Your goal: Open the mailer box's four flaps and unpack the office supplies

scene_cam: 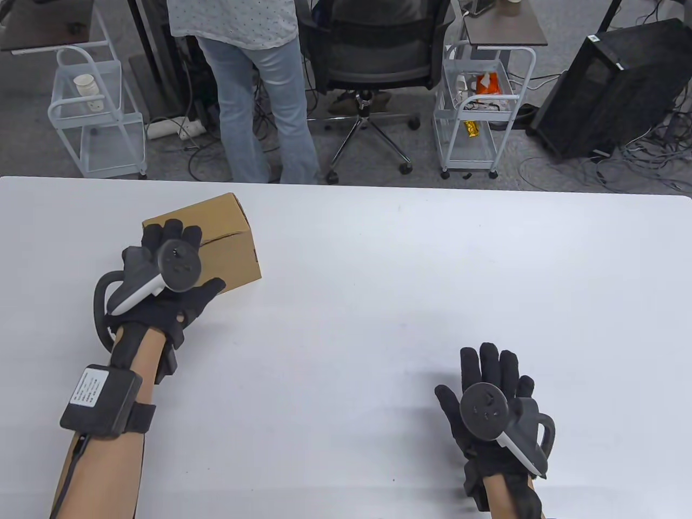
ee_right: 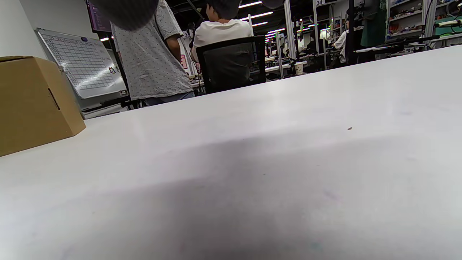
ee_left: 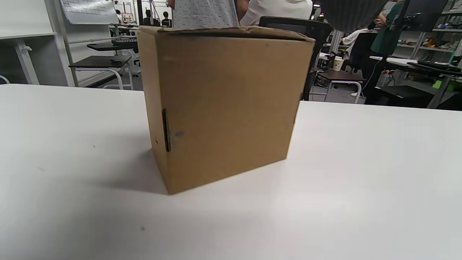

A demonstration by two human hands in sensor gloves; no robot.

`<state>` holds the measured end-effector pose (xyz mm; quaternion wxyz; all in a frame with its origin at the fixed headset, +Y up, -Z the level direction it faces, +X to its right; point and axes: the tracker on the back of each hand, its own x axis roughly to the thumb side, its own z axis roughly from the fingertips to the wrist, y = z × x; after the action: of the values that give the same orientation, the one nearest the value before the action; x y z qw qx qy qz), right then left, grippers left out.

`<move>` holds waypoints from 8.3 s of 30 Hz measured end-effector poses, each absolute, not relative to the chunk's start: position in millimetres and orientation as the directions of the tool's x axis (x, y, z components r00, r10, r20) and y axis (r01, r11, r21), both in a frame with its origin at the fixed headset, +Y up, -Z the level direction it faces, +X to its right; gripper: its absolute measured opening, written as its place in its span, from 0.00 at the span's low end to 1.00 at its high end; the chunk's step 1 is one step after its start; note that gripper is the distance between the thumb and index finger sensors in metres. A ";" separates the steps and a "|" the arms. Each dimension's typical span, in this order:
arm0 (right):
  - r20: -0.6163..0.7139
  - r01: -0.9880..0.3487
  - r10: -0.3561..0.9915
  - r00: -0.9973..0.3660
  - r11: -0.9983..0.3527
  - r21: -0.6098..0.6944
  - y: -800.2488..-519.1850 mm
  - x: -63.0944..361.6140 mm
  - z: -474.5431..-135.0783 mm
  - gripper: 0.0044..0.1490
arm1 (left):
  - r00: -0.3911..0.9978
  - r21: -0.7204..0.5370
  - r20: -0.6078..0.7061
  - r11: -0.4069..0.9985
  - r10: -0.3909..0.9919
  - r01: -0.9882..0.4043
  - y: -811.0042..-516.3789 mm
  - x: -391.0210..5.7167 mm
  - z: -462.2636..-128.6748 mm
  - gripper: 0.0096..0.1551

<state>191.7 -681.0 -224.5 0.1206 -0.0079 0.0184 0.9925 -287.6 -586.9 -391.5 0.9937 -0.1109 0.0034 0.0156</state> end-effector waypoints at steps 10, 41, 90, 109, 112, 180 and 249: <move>-0.054 -0.216 0.214 -0.975 -0.976 0.037 -682.5 193.9 -225.5 0.50 | 0.994 -0.338 0.025 0.937 0.103 -0.088 -590.2 -305.5 -459.6 0.67; -0.072 -0.205 0.200 -0.977 -0.977 0.067 -687.1 193.7 -229.4 0.50 | 0.984 -0.364 0.141 0.930 0.105 -0.047 -601.4 -298.5 -478.5 0.69; 0.059 -0.321 0.327 -0.943 -0.943 0.090 -689.9 185.7 -230.5 0.50 | 0.789 -0.340 0.602 0.933 0.119 0.119 -605.9 -80.5 -266.4 0.70; 0.132 -0.464 0.473 -0.871 -0.881 0.094 -673.3 179.4 -226.5 0.50 | 0.761 -0.271 0.543 0.931 0.357 -0.244 -610.1 -124.2 -247.6 0.72; 0.152 -0.550 0.560 -0.815 -0.829 0.105 -667.1 175.8 -226.6 0.50 | 0.726 -0.295 0.497 0.879 0.475 -0.373 -611.0 -143.8 -248.6 0.70; 0.601 -0.172 0.207 -0.772 -0.978 0.116 -579.1 85.0 -266.2 0.55 | 0.481 -0.423 0.212 0.524 0.851 -0.739 -679.1 -177.7 -233.4 0.59; -0.023 -0.901 0.933 -0.358 -0.340 0.269 -692.6 134.7 -274.9 0.52 | 0.074 -0.410 -0.070 0.039 0.995 -0.911 -708.4 -186.8 -272.7 0.51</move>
<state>134.7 -692.6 -274.9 0.5624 0.0676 0.1181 0.8156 -186.8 -708.4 -272.7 0.7109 -0.1771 -0.1180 0.6703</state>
